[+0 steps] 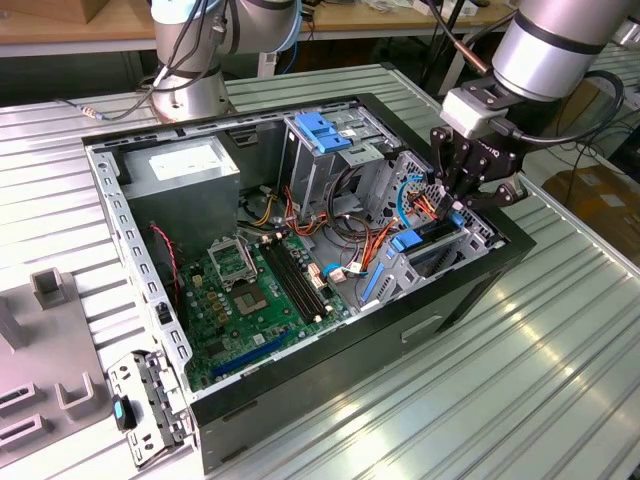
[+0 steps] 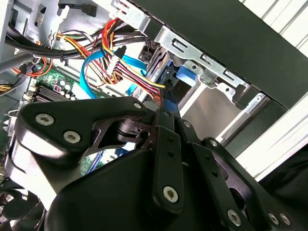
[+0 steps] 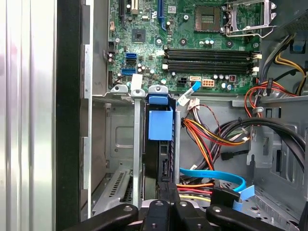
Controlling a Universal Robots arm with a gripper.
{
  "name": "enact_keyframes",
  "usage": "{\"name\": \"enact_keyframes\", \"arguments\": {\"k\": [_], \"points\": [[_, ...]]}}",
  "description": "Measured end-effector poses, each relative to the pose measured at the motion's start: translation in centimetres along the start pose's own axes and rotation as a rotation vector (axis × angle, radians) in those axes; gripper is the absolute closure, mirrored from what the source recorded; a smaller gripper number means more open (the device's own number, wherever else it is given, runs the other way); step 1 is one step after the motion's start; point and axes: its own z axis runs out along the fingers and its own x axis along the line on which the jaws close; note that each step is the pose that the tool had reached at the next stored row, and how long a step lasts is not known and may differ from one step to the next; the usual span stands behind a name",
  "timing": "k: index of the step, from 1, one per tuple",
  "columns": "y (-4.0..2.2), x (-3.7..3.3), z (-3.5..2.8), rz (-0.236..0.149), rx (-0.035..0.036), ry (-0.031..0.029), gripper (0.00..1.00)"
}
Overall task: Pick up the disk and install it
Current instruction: 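Insert the first disk wire, then insert the second disk wire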
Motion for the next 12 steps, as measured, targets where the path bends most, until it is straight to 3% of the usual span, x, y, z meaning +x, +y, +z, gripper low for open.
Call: {"name": "enact_keyframes", "arguments": {"k": [12], "points": [[0.0,0.0,-0.07,0.0,0.0,0.0,0.89]]}}
